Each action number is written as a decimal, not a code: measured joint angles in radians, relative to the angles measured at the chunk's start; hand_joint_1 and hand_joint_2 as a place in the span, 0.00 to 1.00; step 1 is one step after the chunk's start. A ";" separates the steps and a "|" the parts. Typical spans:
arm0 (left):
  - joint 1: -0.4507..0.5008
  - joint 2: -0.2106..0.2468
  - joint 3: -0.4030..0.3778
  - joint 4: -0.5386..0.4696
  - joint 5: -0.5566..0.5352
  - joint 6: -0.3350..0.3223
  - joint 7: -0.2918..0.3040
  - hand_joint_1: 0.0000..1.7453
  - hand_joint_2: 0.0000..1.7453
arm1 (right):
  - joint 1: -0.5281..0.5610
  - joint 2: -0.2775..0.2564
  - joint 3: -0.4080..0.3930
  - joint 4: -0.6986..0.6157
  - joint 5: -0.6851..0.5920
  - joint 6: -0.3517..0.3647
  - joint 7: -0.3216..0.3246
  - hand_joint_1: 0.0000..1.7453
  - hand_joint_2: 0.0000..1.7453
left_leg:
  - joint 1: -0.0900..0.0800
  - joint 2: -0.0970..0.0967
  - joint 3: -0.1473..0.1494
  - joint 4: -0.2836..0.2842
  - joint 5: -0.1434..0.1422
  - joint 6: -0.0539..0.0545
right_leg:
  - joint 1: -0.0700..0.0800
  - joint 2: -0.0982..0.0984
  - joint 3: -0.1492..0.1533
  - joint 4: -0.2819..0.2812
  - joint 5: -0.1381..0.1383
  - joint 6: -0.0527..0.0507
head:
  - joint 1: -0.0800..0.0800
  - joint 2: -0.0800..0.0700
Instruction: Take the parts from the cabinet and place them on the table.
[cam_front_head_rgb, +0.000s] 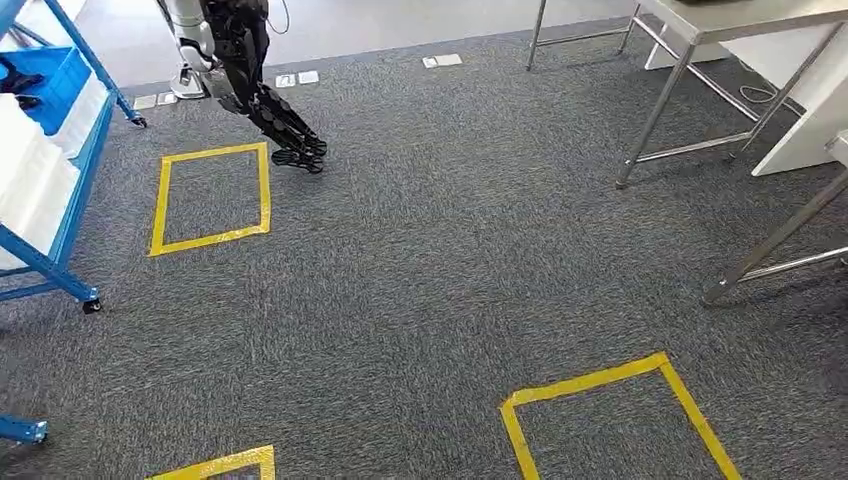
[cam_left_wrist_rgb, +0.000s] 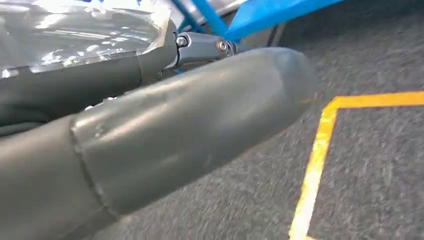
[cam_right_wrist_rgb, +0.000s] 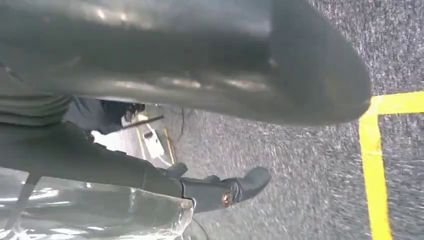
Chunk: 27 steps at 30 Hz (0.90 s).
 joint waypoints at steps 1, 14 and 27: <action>-0.001 0.000 0.003 0.001 0.000 0.000 -0.005 0.00 0.00 | 0.001 0.000 0.000 0.000 0.000 0.000 0.000 0.00 0.00 | 0.001 0.002 -0.036 0.071 -0.026 -0.004 | 0.001 -0.013 -0.002 0.000 -0.001 -0.001 | -0.001 0.000; -0.013 0.006 0.024 0.005 -0.008 0.000 -0.012 0.00 0.00 | -0.005 0.003 0.000 0.000 0.005 -0.001 0.000 0.00 0.00 | 0.000 0.014 0.104 -0.220 0.130 0.050 | 0.000 -0.013 -0.043 0.124 -0.090 0.035 | 0.010 0.000; -0.015 0.008 0.037 0.023 -0.004 0.000 -0.031 0.00 0.00 | -0.006 0.000 -0.002 0.000 0.013 0.000 -0.002 0.00 0.00 | -0.009 -0.112 0.090 -0.213 0.140 0.024 | 0.000 0.040 0.000 -0.003 -0.001 0.009 | 0.010 0.000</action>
